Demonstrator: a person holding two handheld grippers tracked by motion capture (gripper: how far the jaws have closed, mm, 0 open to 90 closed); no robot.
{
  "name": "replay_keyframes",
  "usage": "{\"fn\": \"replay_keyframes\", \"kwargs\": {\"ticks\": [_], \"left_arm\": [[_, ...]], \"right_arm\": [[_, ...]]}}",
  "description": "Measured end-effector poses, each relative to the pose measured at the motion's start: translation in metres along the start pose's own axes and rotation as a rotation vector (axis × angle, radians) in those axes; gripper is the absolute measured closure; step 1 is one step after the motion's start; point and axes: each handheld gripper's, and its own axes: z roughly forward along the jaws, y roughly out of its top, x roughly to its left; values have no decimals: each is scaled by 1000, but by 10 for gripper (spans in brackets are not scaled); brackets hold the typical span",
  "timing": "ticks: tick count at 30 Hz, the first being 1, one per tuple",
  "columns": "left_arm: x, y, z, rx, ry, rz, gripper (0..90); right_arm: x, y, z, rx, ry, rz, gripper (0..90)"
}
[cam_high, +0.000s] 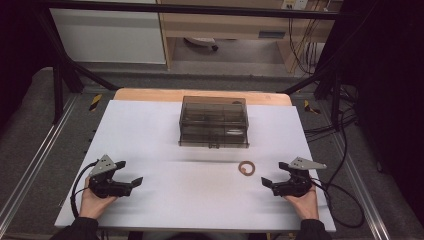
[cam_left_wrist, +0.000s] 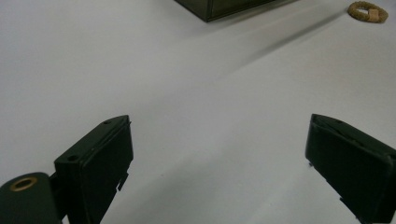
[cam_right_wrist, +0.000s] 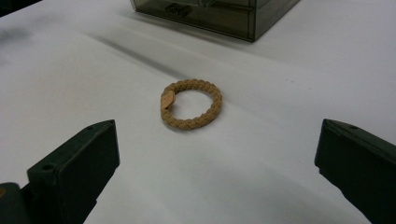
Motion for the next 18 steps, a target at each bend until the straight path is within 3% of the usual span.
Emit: {"fn": "replay_keyframes", "kwargs": {"ticks": [18], "left_arm": [[2,-3,4,30,-11,-13,71]], "right_arm": [[0,1,-1,9,-12,0,6]]}}
